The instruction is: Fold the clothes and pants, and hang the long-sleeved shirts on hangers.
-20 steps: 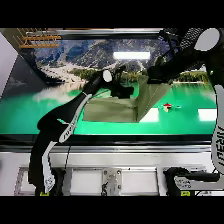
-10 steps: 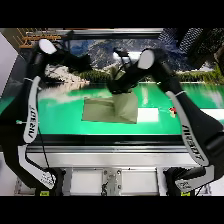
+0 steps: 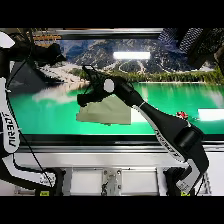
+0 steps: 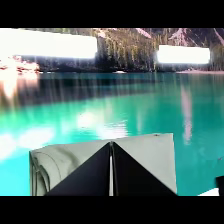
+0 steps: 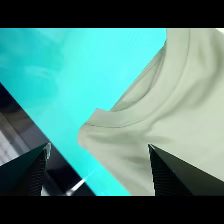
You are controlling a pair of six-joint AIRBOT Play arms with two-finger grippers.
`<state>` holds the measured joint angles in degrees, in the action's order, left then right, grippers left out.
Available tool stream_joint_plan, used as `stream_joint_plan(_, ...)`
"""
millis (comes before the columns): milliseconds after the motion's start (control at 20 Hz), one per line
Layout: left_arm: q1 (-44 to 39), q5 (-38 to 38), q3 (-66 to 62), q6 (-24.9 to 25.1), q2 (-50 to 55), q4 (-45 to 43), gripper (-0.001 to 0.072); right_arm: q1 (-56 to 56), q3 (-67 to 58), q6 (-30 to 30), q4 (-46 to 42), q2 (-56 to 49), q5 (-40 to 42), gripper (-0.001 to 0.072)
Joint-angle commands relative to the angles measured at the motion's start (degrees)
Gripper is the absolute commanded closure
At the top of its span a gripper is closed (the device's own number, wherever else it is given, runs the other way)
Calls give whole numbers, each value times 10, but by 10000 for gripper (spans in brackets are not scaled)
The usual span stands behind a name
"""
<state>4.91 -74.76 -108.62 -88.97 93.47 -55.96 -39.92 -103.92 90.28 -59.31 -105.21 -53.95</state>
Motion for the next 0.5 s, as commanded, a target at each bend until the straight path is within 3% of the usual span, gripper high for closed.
stream_joint_plan(0,7,45,95,21,-53,0,703,39,74,-3,-84,73,-7,41)
stream_joint_plan(100,-5,64,176,37,-87,0,703,95,195,-3,-133,151,-16,40)
stream_joint_plan(250,-39,79,293,63,-127,0,703,208,385,-3,-128,250,-16,40)
stream_joint_plan(350,-68,98,349,67,-139,0,703,285,483,-5,-83,282,-12,40)
stream_joint_plan(450,-99,121,385,67,-141,1,703,345,548,-57,23,279,14,39)
